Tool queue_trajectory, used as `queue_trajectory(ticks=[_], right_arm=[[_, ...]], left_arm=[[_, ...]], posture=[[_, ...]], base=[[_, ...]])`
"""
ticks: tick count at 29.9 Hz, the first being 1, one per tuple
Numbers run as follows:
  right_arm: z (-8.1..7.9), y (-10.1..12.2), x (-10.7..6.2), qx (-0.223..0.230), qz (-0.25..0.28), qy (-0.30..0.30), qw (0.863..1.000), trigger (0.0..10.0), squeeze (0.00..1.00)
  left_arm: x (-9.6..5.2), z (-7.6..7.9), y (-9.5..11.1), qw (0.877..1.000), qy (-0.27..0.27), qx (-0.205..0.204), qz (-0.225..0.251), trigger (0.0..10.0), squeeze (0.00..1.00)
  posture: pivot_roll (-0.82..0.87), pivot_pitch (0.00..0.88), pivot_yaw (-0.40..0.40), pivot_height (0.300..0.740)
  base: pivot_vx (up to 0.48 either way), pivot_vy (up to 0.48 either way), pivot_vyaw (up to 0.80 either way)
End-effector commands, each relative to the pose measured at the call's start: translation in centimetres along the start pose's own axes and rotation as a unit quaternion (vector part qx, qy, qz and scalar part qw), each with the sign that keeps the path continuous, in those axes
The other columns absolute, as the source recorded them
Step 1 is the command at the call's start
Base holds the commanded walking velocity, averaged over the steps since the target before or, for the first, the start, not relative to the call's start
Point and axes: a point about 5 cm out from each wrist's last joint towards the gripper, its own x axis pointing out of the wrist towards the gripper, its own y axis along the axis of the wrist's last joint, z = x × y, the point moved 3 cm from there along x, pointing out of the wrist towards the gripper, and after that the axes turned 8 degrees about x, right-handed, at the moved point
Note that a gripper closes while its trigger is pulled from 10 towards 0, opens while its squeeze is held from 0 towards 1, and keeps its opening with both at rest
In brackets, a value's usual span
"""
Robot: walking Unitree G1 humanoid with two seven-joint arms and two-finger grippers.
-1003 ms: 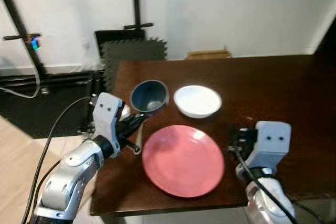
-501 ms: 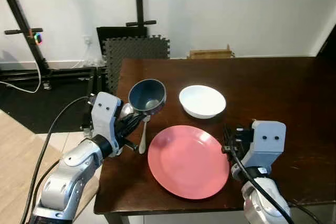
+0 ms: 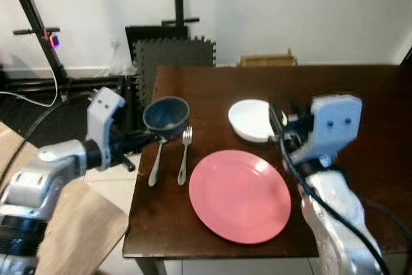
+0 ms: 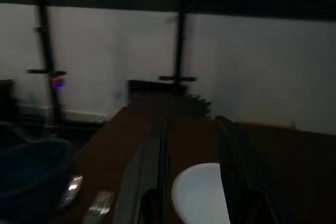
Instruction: Setting the table
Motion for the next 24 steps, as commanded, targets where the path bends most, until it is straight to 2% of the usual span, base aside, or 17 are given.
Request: queue_trajectory(ticks=[1, 3, 5, 9, 12, 14, 16, 18, 20, 24], right_arm=[[-0.8, -0.8, 0.7, 0.029, -0.03, 0.036, 0.998, 10.0, 0.0], [-0.8, -0.5, 1.0, 0.029, -0.03, 0.043, 0.998, 10.0, 0.0], [-0.7, -0.4, 1.1, 0.028, -0.029, 0.044, 0.998, 10.0, 0.0], [0.4, 0.3, 1.0, 0.019, -0.034, 0.041, 0.998, 10.0, 0.0], [0.3, 0.8, 1.0, 0.019, -0.031, 0.044, 0.998, 10.0, 0.0], [-0.3, 2.2, 0.9, 0.03, -0.015, 0.058, 0.998, 10.0, 0.0], [-0.3, 2.2, 0.9, 0.03, -0.015, 0.058, 0.998, 10.0, 0.0], [-1.1, 4.2, 0.8, 0.043, 0.01, 0.082, 0.996, 10.0, 0.0], [-1.4, 5.0, 0.8, 0.043, 0.02, 0.097, 0.994, 10.0, 0.0], [-1.4, 5.7, 1.0, 0.037, 0.026, 0.1, 0.994, 10.0, 0.0]], left_arm=[[2.5, -0.1, 1.8, 0.999, -0.023, 0.03, 0.016, 10.0, 0.0], [3.7, -0.4, 2.5, 0.999, -0.02, 0.038, 0.018, 10.0, 0.0], [4.1, -0.5, 2.7, 0.999, -0.017, 0.038, 0.019, 10.0, 0.0], [6.5, -1.1, 4.2, 0.999, -0.002, 0.04, 0.019, 10.0, 0.0], [7.2, -1.1, 4.3, 0.999, 0.0, 0.049, 0.012, 10.0, 0.0], [8.1, -0.9, 4.5, 0.998, 0.004, 0.066, 0.004, 10.0, 0.0], [8.1, -0.9, 4.5, 0.998, 0.004, 0.066, 0.004, 10.0, 0.0], [9.1, -0.7, 5.6, 0.997, 0.016, 0.073, 0.021, 10.0, 0.0], [9.7, -0.5, 6.2, 0.996, 0.026, 0.086, 0.026, 10.0, 0.0], [10.0, -0.4, 6.5, 0.995, 0.03, 0.091, 0.031, 10.0, 0.0]], posture=[[0.03, 0.177, 0.073, 0.74], [0.02, 0.189, 0.079, 0.74], [0.02, 0.193, 0.081, 0.74], [-0.01, 0.247, 0.113, 0.74], [-0.02, 0.266, 0.128, 0.74], [-0.04, 0.292, 0.153, 0.74], [-0.04, 0.292, 0.153, 0.74], [-0.07, 0.313, 0.166, 0.74], [-0.07, 0.316, 0.168, 0.74], [-0.09, 0.323, 0.177, 0.74]], base=[[0.0, 0.0, 0.0], [0.0, 0.0, 0.0], [0.0, 0.0, 0.0], [0.0, 0.0, 0.0], [0.0, 0.0, 0.0], [0.0, 0.0, 0.0], [0.0, 0.0, 0.0], [0.0, 0.0, 0.0], [0.0, 0.0, 0.0], [0.0, 0.0, 0.0]])
